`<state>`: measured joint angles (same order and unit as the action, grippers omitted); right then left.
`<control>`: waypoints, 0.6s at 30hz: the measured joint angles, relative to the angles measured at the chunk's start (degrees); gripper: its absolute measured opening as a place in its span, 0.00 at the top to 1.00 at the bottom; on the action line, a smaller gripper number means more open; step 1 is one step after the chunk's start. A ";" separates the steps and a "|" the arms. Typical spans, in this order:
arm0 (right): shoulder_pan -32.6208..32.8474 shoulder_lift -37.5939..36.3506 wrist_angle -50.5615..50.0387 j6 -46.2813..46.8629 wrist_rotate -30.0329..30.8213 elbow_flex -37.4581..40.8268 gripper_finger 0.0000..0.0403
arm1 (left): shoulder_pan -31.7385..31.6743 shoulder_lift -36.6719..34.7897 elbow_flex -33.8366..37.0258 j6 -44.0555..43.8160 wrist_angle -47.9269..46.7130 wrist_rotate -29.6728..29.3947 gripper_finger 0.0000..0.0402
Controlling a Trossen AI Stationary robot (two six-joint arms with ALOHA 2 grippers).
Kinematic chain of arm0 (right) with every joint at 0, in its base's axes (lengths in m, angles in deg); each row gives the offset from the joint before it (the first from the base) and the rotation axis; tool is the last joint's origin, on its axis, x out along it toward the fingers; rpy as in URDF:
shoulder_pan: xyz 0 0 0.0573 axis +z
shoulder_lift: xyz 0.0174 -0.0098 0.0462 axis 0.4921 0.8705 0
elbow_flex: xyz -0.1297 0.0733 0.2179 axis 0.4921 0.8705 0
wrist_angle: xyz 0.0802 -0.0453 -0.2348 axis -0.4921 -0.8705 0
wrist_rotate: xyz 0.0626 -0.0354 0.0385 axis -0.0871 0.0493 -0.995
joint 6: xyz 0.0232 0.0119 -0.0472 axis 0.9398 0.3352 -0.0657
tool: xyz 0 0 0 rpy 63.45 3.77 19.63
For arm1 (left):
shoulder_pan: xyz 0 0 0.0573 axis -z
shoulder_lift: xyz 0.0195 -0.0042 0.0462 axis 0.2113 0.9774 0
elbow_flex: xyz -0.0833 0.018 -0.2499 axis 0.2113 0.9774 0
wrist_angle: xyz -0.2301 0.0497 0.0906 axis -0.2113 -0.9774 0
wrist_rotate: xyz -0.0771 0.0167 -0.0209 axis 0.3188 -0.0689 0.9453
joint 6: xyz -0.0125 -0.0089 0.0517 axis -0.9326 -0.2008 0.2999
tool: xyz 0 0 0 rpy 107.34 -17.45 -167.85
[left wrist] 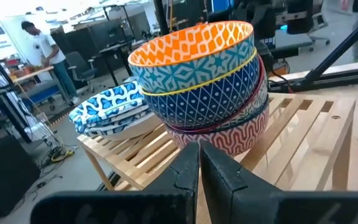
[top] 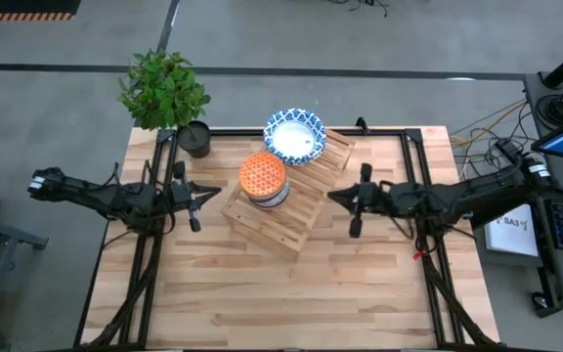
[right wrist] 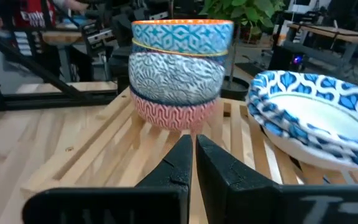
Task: Place and stack bowls onto a shelf
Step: Return to Home Position
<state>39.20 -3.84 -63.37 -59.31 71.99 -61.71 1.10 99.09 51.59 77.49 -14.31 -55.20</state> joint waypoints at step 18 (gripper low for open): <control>-4.53 -20.61 -1.71 -3.10 -8.50 11.02 0.97 | -0.01 -14.90 9.31 -6.69 0.06 10.67 1.00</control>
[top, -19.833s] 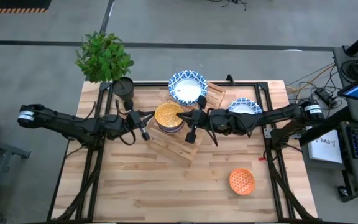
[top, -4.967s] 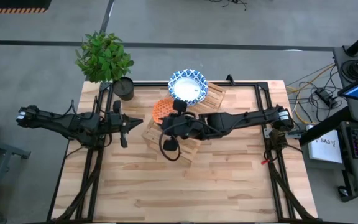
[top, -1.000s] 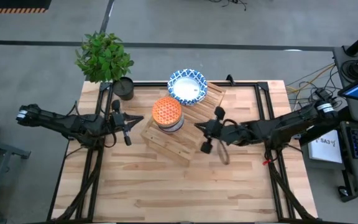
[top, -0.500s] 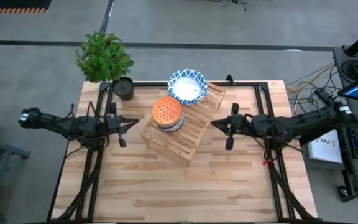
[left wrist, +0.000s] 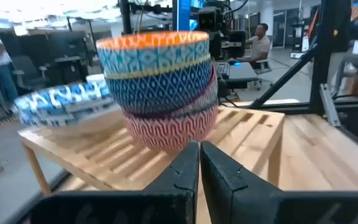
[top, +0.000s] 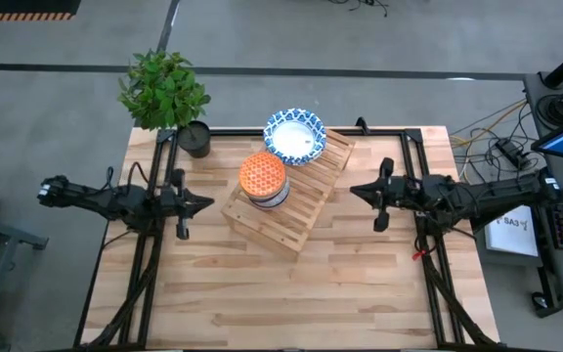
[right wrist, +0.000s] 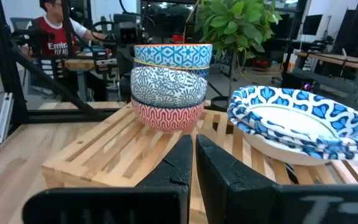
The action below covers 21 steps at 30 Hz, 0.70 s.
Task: Place and stack bowls onto a shelf
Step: Return to Home Position
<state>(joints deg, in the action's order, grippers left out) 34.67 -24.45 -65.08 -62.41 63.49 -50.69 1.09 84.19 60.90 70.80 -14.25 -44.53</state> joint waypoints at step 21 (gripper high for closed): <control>0.01 -19.62 -6.58 1.96 0.02 11.11 0.97 | -0.03 -3.67 12.48 -7.07 12.43 14.44 1.00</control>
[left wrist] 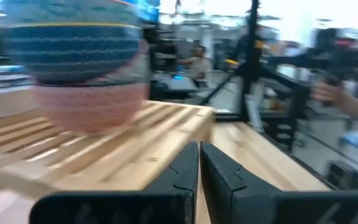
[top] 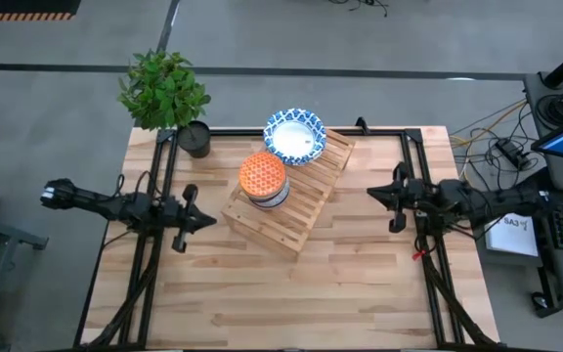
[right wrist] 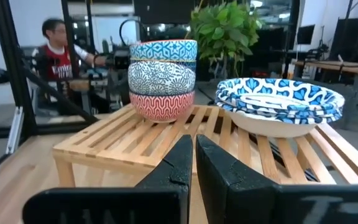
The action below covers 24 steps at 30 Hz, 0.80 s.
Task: Place and stack bowls onto a shelf
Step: Return to Home Position
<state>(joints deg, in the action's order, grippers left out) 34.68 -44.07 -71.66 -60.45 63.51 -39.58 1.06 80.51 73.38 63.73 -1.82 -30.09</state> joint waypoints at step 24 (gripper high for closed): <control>0.01 -11.01 2.39 -3.89 -4.52 12.19 0.97 | 0.02 2.30 0.09 -5.90 -3.43 0.47 1.00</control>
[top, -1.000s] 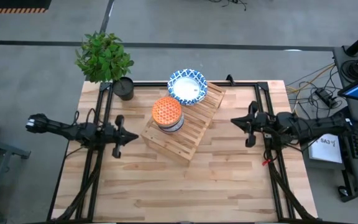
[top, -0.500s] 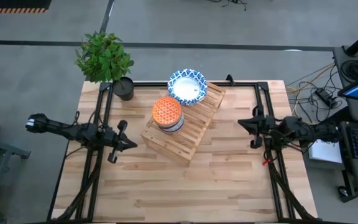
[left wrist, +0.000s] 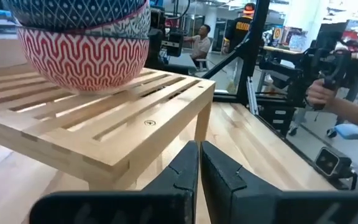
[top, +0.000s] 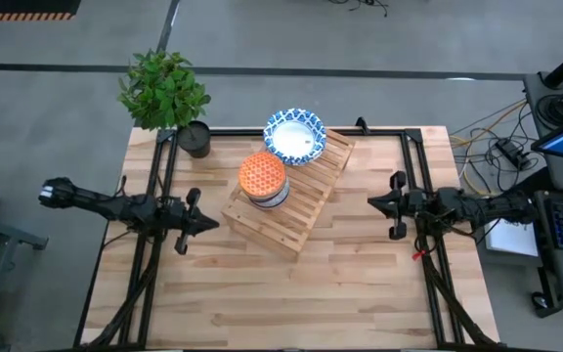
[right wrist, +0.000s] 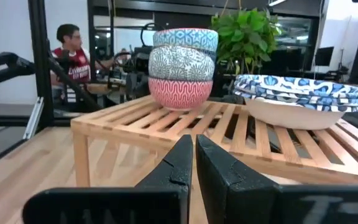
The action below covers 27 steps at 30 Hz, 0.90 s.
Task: Place and stack bowls onto a shelf
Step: Return to Home Position
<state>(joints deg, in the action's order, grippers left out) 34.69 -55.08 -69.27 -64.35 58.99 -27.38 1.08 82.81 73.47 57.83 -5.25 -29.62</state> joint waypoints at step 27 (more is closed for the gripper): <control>0.00 0.72 -2.80 0.67 2.00 0.04 0.97 | 0.00 3.67 -0.67 -0.29 -0.30 -0.03 1.00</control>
<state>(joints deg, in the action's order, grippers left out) 34.69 -54.36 -72.07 -63.67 60.98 -27.34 1.08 86.48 72.80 57.54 -5.55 -29.64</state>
